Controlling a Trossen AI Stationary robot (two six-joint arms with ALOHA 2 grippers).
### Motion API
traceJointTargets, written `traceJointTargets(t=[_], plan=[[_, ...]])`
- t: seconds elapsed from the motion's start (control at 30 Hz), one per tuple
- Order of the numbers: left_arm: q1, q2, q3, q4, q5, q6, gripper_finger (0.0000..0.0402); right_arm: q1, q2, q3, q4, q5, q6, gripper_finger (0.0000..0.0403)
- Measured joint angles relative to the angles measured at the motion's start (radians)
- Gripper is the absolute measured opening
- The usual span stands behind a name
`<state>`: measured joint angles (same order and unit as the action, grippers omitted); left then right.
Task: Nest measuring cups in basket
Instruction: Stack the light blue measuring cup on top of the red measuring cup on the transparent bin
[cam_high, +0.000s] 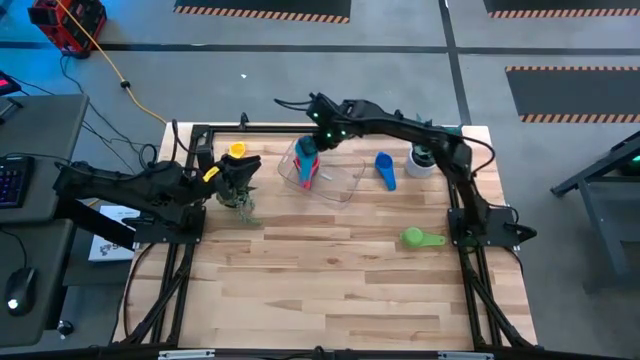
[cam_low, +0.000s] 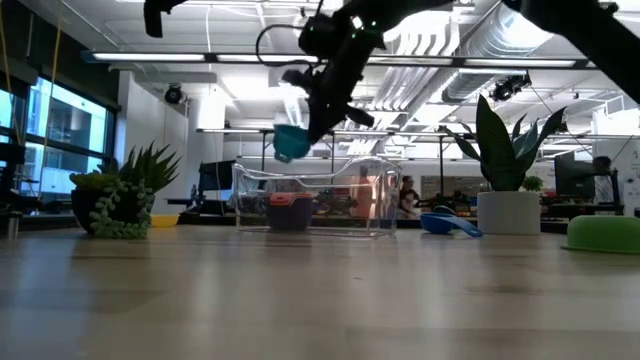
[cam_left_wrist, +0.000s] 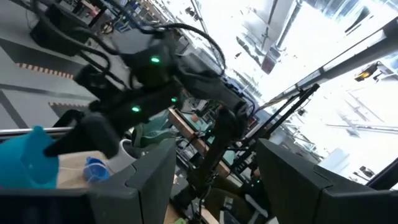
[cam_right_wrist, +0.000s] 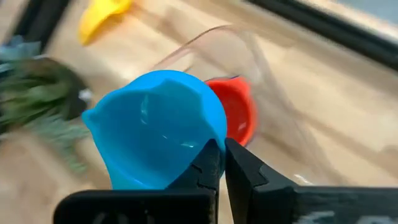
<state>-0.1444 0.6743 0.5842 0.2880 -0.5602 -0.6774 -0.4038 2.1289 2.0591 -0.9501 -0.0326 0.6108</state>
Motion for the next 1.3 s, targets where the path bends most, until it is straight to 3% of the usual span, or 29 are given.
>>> traceJointTargets(t=[0.4, 0.57, 1.3], plan=[[0.0, 0.0, 0.0, 0.002, -0.002, 0.0, 0.0215, 0.008, 0.111, 0.028, -0.026, 0.003, 0.044, 0.0], [0.0, 0.0, 0.0, 0.002, -0.002, -0.001, 0.0215, 0.011, 0.112, 0.028, -0.011, 0.06, 0.045, 0.0], [0.0, 0.0, 0.0, 0.01, -0.006, -0.002, 0.0215, 0.038, 0.135, 0.027, -0.006, 0.008, -0.03, 0.0012]])
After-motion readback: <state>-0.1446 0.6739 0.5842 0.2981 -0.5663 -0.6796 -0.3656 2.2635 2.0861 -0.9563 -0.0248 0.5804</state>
